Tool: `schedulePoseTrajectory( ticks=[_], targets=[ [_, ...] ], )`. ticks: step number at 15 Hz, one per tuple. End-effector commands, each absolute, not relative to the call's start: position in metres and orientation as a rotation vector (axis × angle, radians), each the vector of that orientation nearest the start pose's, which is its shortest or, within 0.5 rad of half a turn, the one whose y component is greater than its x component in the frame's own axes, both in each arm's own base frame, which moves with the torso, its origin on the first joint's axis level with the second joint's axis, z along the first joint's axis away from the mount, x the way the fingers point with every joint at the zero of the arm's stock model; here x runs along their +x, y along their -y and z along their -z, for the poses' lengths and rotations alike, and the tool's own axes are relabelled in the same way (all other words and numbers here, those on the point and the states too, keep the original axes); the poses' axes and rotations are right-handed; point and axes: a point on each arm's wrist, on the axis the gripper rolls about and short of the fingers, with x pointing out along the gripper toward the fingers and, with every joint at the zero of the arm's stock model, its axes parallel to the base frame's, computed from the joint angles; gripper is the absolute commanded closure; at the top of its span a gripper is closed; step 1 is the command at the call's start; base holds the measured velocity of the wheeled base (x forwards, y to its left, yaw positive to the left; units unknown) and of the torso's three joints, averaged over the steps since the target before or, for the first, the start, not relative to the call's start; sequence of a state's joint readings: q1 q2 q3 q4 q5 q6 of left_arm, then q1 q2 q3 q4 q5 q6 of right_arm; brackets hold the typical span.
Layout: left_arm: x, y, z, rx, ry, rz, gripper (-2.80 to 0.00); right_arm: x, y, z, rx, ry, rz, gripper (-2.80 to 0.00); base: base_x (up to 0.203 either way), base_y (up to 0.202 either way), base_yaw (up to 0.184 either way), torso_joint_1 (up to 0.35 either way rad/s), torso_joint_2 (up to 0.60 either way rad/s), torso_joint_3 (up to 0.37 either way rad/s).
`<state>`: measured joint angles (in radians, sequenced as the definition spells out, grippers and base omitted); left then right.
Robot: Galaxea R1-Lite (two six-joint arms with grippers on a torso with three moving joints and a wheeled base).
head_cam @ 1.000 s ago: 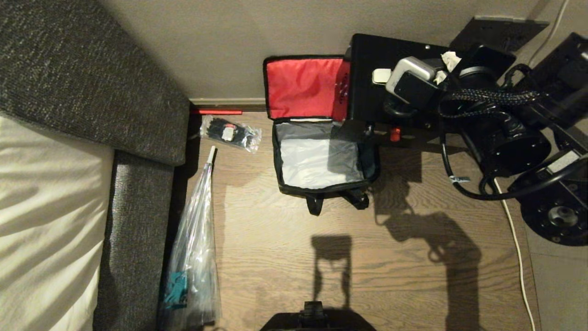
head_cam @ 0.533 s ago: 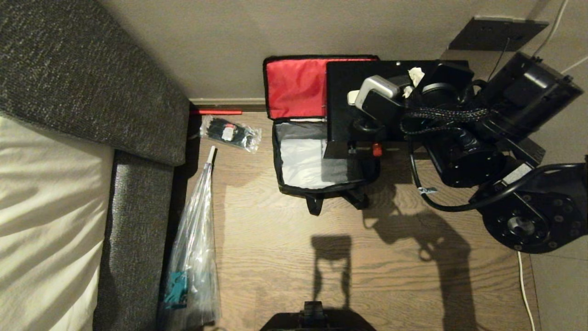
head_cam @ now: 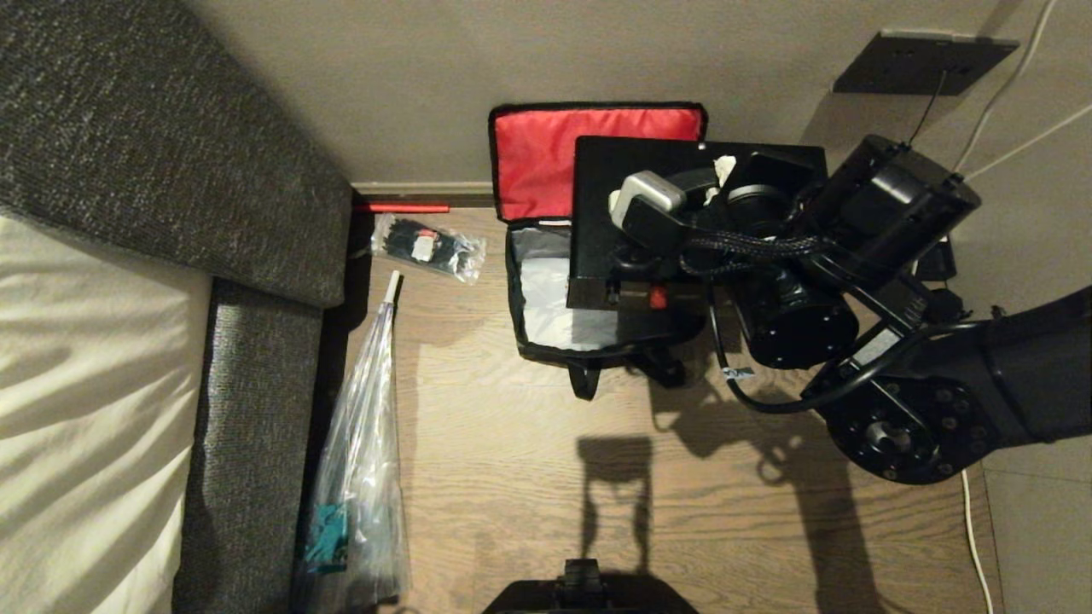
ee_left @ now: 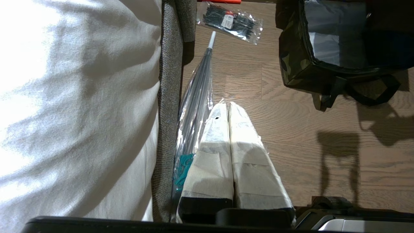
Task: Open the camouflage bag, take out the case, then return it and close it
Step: Place the black box back
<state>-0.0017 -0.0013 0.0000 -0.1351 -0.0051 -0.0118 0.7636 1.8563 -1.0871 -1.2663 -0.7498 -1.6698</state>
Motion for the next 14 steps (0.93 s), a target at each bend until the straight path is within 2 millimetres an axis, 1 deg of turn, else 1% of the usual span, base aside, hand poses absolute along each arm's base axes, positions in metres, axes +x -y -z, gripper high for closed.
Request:
schedulePoseTrajectory(
  ticks=[1,4,9,12,14],
  targets=[
    [-0.020,0.000,-0.078,-0.012,0.096,0.007,0.00,0.266,-0.240,-0.256,-1.332,0.263,0.260,0.00,0.000,0.000,0.000,0.000,0.00,0.000],
    [-0.020,0.000,-0.078,-0.012,0.096,0.007,0.00,0.271,-0.250,-0.247,-1.342,0.241,0.260,0.00,0.000,0.000,0.000,0.000,0.00,0.000],
    [-0.020,0.000,-0.078,-0.012,0.096,0.007,0.00,0.278,-0.263,-0.238,-1.350,0.218,0.263,0.00,0.000,0.000,0.000,0.000,0.00,0.000],
    [-0.020,0.000,-0.078,-0.012,0.096,0.007,0.00,0.282,-0.271,-0.239,-1.345,0.232,0.268,0.00,0.000,0.000,0.000,0.000,0.00,0.000],
    [-0.020,0.000,-0.078,-0.012,0.096,0.008,0.00,0.284,-0.274,-0.235,-1.363,0.232,0.262,0.00,0.000,0.000,0.000,0.000,0.00,0.000]
  ],
)
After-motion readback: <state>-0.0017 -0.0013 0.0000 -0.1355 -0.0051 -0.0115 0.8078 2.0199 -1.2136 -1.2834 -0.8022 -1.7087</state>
